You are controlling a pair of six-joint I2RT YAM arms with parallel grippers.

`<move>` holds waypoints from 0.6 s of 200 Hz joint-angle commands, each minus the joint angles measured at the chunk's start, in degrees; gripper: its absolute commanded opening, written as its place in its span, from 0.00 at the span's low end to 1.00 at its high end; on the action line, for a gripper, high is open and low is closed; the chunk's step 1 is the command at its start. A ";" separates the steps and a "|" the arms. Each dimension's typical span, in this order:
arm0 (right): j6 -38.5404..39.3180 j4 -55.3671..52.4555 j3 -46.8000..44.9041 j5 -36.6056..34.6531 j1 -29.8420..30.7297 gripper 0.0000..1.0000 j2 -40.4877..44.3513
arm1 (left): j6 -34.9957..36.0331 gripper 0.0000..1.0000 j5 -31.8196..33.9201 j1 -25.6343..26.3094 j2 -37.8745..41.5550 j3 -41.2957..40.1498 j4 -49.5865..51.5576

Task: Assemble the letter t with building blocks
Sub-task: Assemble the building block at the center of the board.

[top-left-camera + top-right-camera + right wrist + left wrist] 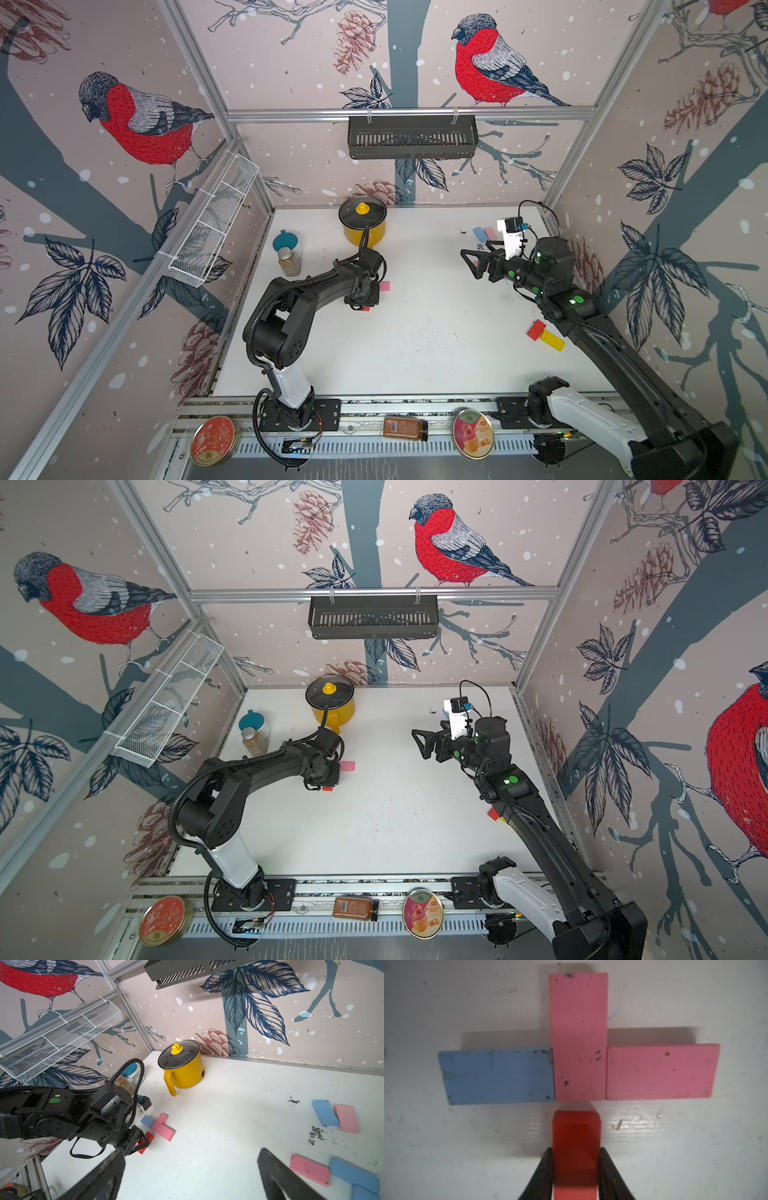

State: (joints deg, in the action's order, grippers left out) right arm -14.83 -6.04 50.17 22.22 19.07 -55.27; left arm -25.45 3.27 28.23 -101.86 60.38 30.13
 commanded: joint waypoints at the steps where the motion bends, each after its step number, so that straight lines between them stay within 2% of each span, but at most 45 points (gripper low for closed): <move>1: 0.61 0.46 0.01 -0.40 0.13 1.00 -0.15 | -0.38 0.03 -0.63 -0.30 -1.32 -0.69 -1.17; 120: 0.50 0.59 -0.15 -0.44 0.28 0.99 0.03 | -2.25 0.03 -1.07 -0.63 -2.03 -0.56 -2.62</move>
State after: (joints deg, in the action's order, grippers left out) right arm -14.83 -6.13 50.17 22.09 19.18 -55.46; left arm -25.80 2.87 27.81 -102.30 60.47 29.95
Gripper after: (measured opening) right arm 0.995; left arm 0.331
